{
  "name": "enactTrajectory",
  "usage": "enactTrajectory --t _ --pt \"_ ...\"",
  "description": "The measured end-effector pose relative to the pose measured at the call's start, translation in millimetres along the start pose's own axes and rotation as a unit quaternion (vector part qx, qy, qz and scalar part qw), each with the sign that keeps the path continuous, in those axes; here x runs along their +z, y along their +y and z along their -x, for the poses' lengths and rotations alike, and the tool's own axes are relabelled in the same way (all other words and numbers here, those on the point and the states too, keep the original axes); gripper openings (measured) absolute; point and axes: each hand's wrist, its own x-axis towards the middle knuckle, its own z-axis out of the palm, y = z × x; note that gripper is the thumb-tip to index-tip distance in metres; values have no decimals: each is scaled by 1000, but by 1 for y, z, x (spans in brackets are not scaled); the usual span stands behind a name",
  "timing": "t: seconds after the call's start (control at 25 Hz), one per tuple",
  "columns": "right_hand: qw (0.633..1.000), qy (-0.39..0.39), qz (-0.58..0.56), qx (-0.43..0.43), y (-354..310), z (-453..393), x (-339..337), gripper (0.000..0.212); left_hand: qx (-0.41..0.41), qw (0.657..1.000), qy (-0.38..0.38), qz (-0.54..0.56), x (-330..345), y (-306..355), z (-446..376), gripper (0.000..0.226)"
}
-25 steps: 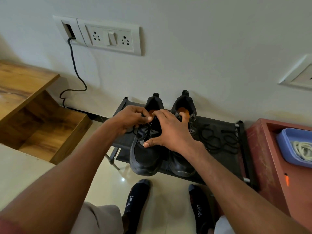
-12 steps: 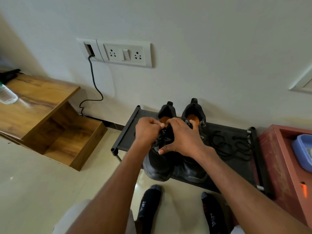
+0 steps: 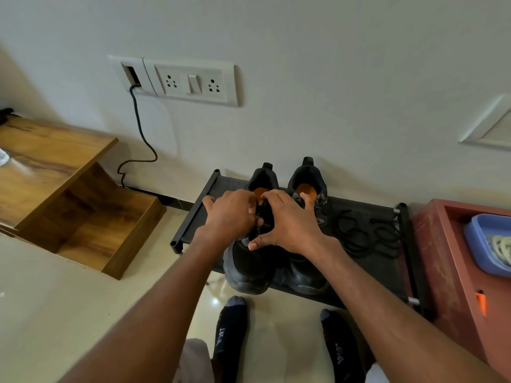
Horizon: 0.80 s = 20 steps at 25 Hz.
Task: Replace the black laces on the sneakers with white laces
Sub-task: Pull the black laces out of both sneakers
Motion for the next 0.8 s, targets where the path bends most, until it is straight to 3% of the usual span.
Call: enactTrajectory --t 0.08,0.12,0.2,0.24,0.28,0.32,0.4,0.44,0.52,0.6,0.64,0.68,0.72,0.76,0.8 --pt "1000 -2 -3 0 0 -1 2 118 -4 998 21 60 -10 3 -7 13" --pt "1000 -4 -3 0 0 -1 2 118 -30 986 25 165 -16 1 -13 12" --pt "1000 -6 3 2 1 -2 3 119 -91 894 25 439 -29 -3 -22 13" --pt "1000 -7 7 6 2 -3 3 120 -105 857 33 503 -32 -1 -23 13" --pt "1000 -10 10 11 2 -3 2 122 -98 861 47 497 -32 0 -23 13" --pt "1000 -12 9 14 2 -3 2 122 -71 895 58 437 -31 0 -23 15" --pt "1000 -3 4 13 0 -2 3 119 -3 968 43 246 -26 -2 -18 24" --pt "1000 0 2 11 -1 -3 3 118 13 988 31 151 -24 -1 -15 23" --pt "1000 -7 2 11 -3 -3 2 118 6 997 35 62 -23 -3 -16 13" --pt "1000 -5 6 13 -5 -3 3 119 10 990 72 121 -30 2 -15 14" --pt "1000 -7 11 16 -5 -4 2 120 5 968 96 233 -34 4 -18 17" --pt "1000 -10 14 17 -4 -4 2 121 -13 912 110 395 -41 6 -20 18" --pt "1000 -12 15 20 -3 -5 3 122 -33 828 109 549 -47 7 -20 18" --pt "1000 -14 16 22 -2 -5 3 123 -49 766 107 633 -50 6 -21 17" --pt "999 -18 16 21 -2 -5 3 124 -57 760 113 638 -50 2 -22 16"
